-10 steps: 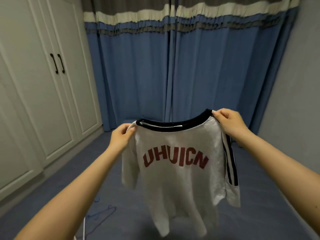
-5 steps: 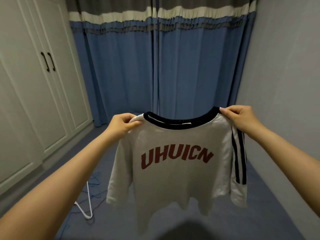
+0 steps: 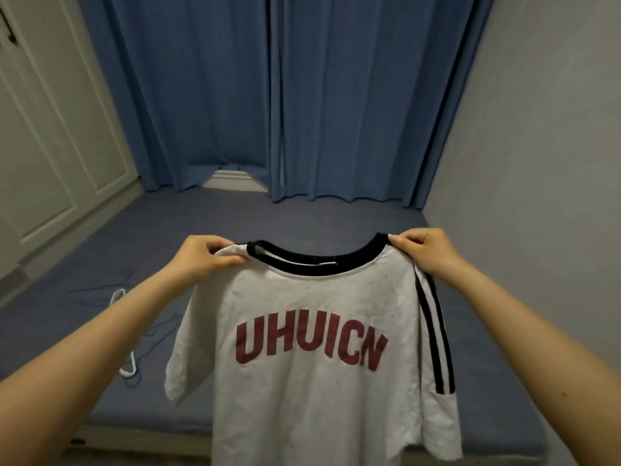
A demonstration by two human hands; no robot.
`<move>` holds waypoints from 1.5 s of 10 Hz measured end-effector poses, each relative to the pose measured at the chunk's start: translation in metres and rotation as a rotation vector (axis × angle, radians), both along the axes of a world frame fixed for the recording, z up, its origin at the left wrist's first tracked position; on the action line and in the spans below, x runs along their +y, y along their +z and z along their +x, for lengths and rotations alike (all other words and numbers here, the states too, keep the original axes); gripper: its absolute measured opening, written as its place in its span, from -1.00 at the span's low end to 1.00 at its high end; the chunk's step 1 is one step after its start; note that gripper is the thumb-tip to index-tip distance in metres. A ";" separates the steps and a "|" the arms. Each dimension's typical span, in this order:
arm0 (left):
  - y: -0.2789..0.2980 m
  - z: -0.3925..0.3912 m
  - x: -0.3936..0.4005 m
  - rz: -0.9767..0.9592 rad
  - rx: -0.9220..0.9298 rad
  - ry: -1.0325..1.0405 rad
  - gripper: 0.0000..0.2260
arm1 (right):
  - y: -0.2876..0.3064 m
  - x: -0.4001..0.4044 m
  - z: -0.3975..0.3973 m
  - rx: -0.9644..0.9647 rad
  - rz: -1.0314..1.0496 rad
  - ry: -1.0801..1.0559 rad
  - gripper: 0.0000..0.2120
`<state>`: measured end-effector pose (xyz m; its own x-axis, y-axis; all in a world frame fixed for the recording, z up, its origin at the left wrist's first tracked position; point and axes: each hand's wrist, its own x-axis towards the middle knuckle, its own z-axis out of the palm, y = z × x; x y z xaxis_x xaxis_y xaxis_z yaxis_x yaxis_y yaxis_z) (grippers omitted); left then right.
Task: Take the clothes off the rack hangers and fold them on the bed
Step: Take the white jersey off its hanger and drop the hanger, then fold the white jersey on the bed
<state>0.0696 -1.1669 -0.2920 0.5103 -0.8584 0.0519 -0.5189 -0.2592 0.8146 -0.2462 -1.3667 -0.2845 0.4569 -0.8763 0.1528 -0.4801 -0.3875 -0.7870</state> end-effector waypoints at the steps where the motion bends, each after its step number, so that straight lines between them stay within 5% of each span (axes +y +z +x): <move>1: -0.047 0.011 -0.047 0.085 -0.011 0.003 -0.92 | -0.047 -0.051 0.015 0.057 0.083 0.009 -0.80; 4: -0.245 0.067 -0.232 0.478 -0.033 0.013 -0.65 | -0.231 -0.228 0.090 0.406 0.178 -0.023 -0.67; 8: -0.396 0.136 -0.385 0.541 -0.155 0.042 -0.70 | -0.372 -0.358 0.167 0.560 -0.015 -0.141 -0.65; 9: -0.418 0.156 -0.412 0.531 -0.178 0.062 -0.70 | -0.388 -0.375 0.187 0.527 0.008 -0.160 -0.53; 11: -0.448 0.190 -0.479 0.461 -0.229 0.265 -0.65 | -0.411 -0.415 0.237 0.098 0.298 -0.258 -0.82; 12: -0.462 0.186 -0.493 0.317 -0.175 0.428 -0.46 | -0.439 -0.429 0.246 -0.010 0.441 -0.278 -0.71; 13: -0.489 0.165 -0.481 0.261 -0.190 0.313 -0.37 | -0.473 -0.433 0.222 -0.045 0.584 -0.363 -0.87; 15: -0.546 0.104 -0.451 0.250 -0.342 -0.063 -0.44 | -0.528 -0.423 0.151 0.231 0.602 -0.474 -0.62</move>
